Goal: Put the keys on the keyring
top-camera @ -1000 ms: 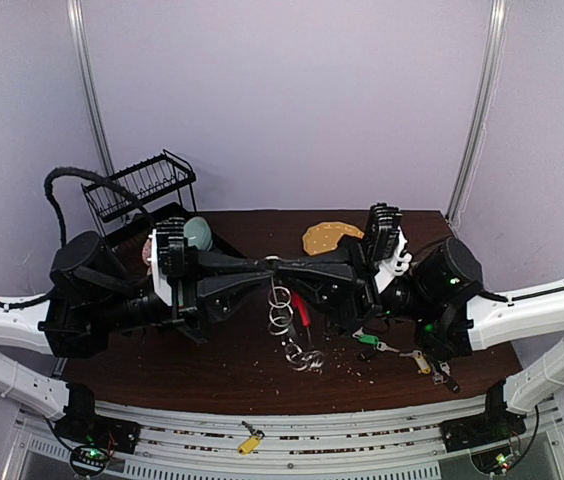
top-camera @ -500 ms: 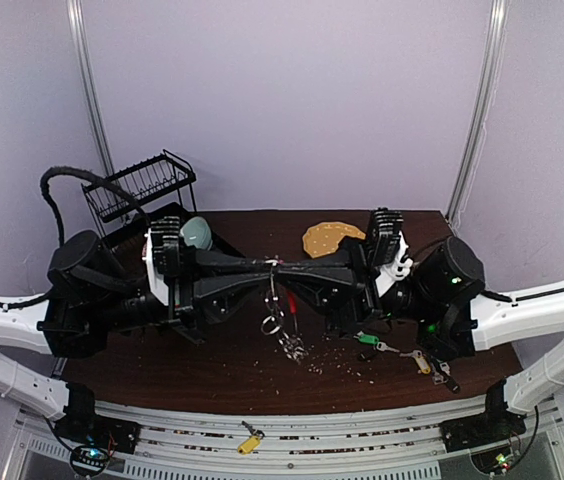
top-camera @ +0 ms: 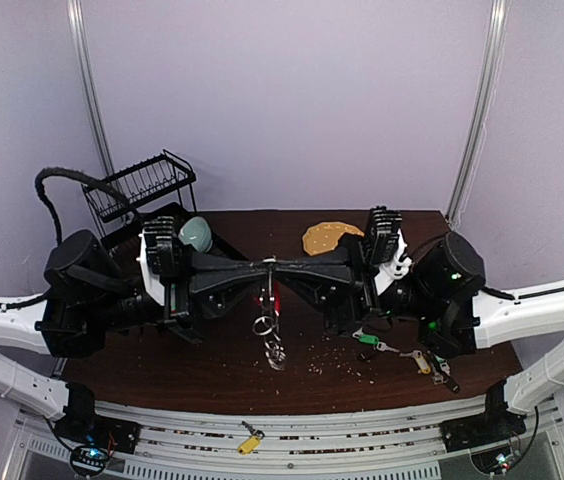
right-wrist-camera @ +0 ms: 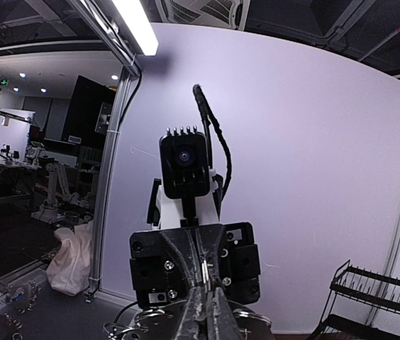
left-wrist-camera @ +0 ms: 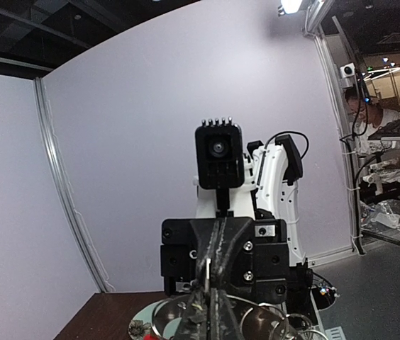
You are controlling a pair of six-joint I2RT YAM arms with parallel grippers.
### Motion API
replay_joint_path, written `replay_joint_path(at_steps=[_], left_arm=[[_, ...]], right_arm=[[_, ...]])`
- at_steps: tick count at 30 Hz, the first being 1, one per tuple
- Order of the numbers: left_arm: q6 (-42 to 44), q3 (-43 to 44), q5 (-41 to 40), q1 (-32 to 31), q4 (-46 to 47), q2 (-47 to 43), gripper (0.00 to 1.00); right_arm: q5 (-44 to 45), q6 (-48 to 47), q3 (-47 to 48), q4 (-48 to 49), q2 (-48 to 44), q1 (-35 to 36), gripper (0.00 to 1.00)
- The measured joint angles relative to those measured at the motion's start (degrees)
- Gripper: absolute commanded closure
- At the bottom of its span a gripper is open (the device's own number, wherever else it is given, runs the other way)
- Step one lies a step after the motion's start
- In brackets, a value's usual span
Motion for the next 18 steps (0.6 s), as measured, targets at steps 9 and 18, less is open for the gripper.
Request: replay_joint_path(at_steps=[9, 18], left_arm=[[1.75, -1.51, 0.83, 0.00, 0.04, -1.29, 1.00], [14.45, -4.37, 8.15, 0.00, -3.21, -6.05, 1.00]], right_arm=[[-1.07, -2.62, 1.14, -4.11, -0.33, 0.13, 0.88], [-6.38, -12.90, 3.72, -23.19, -4.31, 0.26, 0.73]])
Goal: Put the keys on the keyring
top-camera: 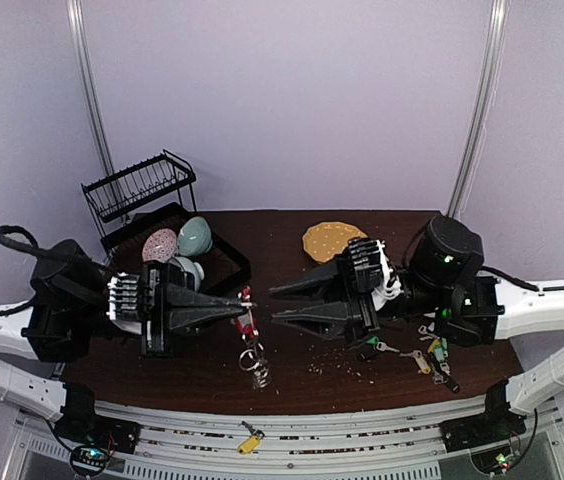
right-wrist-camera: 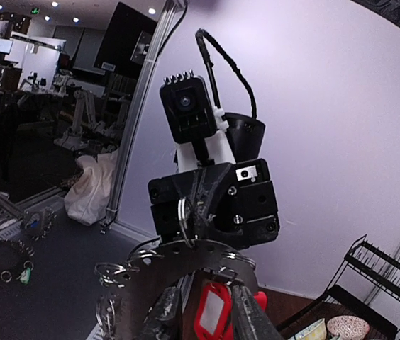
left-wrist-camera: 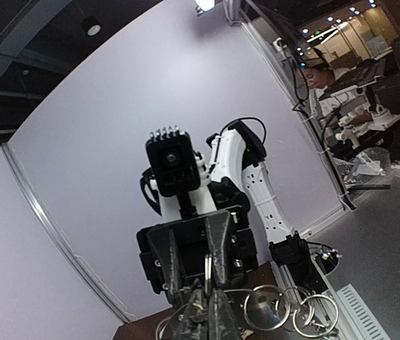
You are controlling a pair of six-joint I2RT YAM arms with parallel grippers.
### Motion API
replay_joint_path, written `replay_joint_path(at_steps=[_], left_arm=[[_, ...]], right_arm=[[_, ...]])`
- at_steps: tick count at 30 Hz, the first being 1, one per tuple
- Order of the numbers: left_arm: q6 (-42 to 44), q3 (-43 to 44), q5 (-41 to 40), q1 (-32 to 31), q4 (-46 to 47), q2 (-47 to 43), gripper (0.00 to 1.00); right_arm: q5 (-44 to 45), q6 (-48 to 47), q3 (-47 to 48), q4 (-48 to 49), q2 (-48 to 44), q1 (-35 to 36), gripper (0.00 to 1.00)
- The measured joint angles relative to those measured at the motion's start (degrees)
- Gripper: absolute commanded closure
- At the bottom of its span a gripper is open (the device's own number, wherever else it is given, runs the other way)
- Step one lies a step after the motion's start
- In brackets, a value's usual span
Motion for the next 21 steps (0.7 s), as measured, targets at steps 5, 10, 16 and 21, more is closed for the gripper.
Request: replay_joint_path(at_steps=[5, 10, 16, 21], left_arm=[[5.20, 5.05, 4.96, 0.00, -8.79, 0.55, 1.00], [7.85, 6.51, 8.55, 0.00, -13.73, 0.70, 1.00], [9.62, 7.52, 13.16, 0.00, -18.45, 0.52, 1.00], [8.35, 9.14, 11.78, 0.00, -19.52, -0.61, 1.00]], right_arm=[[-3.91, -7.41, 8.68, -15.80, -1.29, 0.00, 0.67], [-3.96, -12.85, 10.25, -24.52, -4.31, 0.31, 0.66], [-1.79, -15.80, 7.65, -28.33, -6.62, 0.39, 0.65], [6.82, -11.93, 5.73, -28.37, -5.75, 0.35, 0.65]])
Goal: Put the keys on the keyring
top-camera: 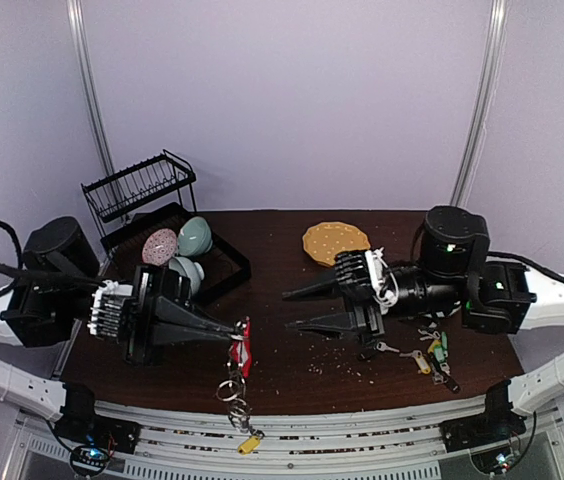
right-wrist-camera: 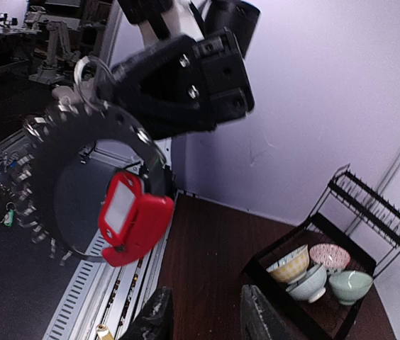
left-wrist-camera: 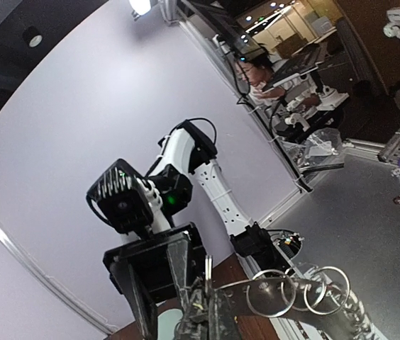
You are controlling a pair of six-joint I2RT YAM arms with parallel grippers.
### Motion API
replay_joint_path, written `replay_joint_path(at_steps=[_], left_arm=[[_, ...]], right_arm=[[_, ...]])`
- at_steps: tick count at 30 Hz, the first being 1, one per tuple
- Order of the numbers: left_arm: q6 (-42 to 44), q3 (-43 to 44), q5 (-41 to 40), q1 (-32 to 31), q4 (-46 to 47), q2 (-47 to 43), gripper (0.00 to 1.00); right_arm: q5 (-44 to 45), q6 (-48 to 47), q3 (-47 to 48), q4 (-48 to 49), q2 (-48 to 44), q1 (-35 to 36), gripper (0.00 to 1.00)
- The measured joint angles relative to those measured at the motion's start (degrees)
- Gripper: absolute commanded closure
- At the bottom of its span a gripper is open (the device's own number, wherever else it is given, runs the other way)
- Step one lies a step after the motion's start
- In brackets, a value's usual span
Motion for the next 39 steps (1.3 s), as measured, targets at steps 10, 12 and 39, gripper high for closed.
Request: replay_joint_path(at_steps=[10, 12, 39], left_arm=[[-14.86, -14.49, -19.04, -0.11, 0.85, -17.73, 1.00], [-18.23, -15.89, -23.26, -0.13, -0.17, -19.74, 1.00], [-26.34, -17.97, -31.69, -0.22, -8.50, -23.52, 1.00]], right_arm=[[18.69, 25.07, -7.80, -0.59, 11.96, -2.27, 0.78], [19.78, 30.36, -6.45, -3.80, 17.62, -1.68, 0.77], [23.04, 35.47, 2.03, -7.78, 41.18, 17.20, 0.78]])
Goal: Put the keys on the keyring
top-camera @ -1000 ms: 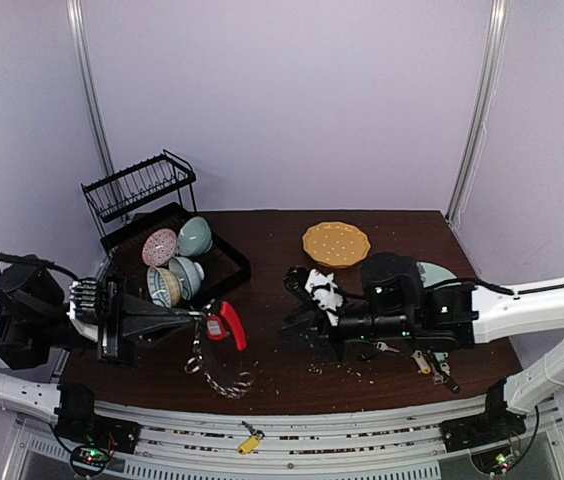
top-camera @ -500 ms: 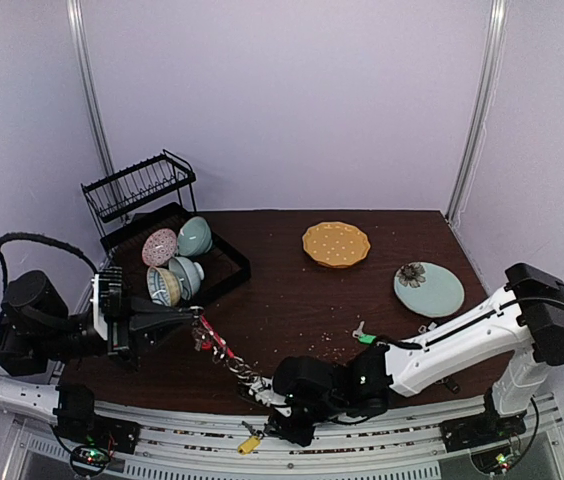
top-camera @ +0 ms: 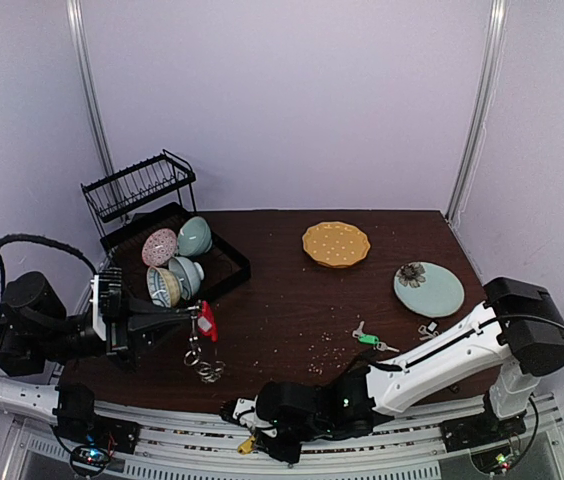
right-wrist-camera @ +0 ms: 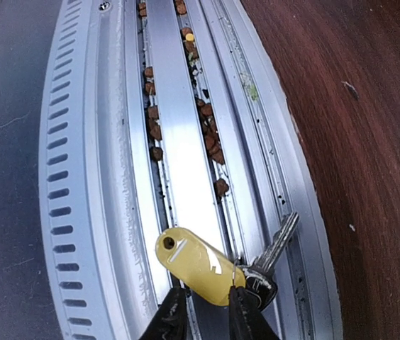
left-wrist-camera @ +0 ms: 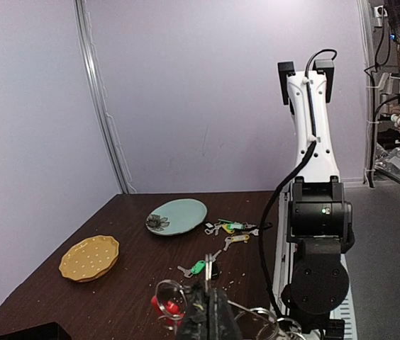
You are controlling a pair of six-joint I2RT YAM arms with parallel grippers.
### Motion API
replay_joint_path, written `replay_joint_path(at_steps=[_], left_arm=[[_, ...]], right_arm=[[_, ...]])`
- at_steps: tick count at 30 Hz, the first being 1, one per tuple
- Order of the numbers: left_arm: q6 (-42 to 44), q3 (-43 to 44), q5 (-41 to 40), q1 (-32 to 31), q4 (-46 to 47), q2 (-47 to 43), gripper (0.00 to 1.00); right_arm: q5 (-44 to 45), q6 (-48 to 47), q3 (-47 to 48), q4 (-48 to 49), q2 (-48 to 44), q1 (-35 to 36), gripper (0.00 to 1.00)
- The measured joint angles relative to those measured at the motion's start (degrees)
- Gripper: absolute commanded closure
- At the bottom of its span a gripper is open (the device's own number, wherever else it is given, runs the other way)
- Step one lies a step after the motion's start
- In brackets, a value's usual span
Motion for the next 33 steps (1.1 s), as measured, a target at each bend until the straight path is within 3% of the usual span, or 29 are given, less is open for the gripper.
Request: replay_joint_path(at_steps=[5, 15, 20, 28, 33], left_arm=[[0.02, 0.00, 0.02, 0.00, -0.31, -0.15, 1.00], [0.68, 0.02, 0.11, 0.00, -0.48, -0.15, 1.00], [0.90, 0.02, 0.17, 0.00, -0.48, -0.15, 1.00], [0.96, 0.02, 0.39, 0.00, -0.48, -0.15, 1.00], [1.60, 0.02, 0.42, 0.00, -0.46, -0.13, 1.00]], right_arm=[[0.57, -0.33, 1.11, 0.04, 0.72, -0.22, 0.87], [1.66, -2.01, 1.60, -0.76, 1.49, -0.31, 0.86], [2.93, -2.99, 3.50, -1.22, 3.43, -0.39, 1.00], [3.85, -2.56, 3.30, -1.33, 3.10, -1.73, 1.00], [2.64, -2.49, -0.52, -0.61, -2.82, -5.53, 1.00]])
